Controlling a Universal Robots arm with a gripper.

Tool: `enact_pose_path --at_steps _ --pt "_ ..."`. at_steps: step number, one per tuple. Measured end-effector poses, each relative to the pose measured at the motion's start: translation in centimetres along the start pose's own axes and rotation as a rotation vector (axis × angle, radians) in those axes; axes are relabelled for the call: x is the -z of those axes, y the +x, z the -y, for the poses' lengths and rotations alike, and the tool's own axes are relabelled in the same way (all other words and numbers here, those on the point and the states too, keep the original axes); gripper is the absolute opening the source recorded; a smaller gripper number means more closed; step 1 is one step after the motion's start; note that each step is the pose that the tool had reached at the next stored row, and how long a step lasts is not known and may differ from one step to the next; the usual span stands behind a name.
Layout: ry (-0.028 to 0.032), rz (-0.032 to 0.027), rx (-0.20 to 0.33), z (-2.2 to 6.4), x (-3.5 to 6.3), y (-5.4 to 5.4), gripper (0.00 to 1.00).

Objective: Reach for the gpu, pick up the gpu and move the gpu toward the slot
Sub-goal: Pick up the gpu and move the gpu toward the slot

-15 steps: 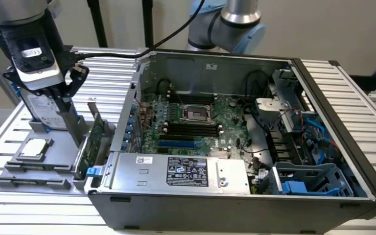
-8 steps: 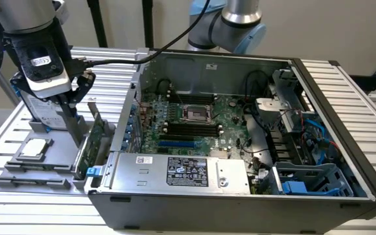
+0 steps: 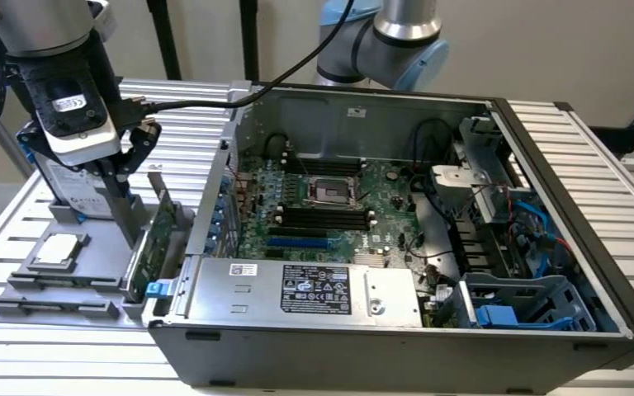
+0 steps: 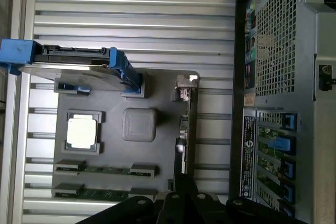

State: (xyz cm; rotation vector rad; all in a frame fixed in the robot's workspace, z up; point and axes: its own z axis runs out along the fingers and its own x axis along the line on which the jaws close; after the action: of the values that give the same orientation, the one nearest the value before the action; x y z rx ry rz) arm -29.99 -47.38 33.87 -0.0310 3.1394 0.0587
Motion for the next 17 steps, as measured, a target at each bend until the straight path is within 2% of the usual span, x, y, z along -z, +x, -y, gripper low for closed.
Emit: enact_pose_path --at_steps 6,8,9,10,11,13,14,15,17 --pt "0.0 0.0 0.0 0.0 0.0 0.0 0.12" --pt "0.0 0.0 0.0 0.0 0.0 0.0 0.24" --pt "0.0 -0.0001 0.0 0.0 0.0 0.0 0.24" --pt "0.0 0.0 0.0 0.0 0.0 0.0 0.3" --pt "0.0 0.0 0.0 0.0 0.0 0.0 0.3" --pt "0.0001 -0.0001 0.0 0.0 -0.02 0.0 0.42" --pt "0.0001 0.0001 0.001 0.0 -0.09 0.01 0.42" --pt "0.0006 0.0002 0.001 0.01 -0.19 0.03 0.48" --pt "0.0025 0.0 0.001 0.02 -0.46 0.08 0.48"
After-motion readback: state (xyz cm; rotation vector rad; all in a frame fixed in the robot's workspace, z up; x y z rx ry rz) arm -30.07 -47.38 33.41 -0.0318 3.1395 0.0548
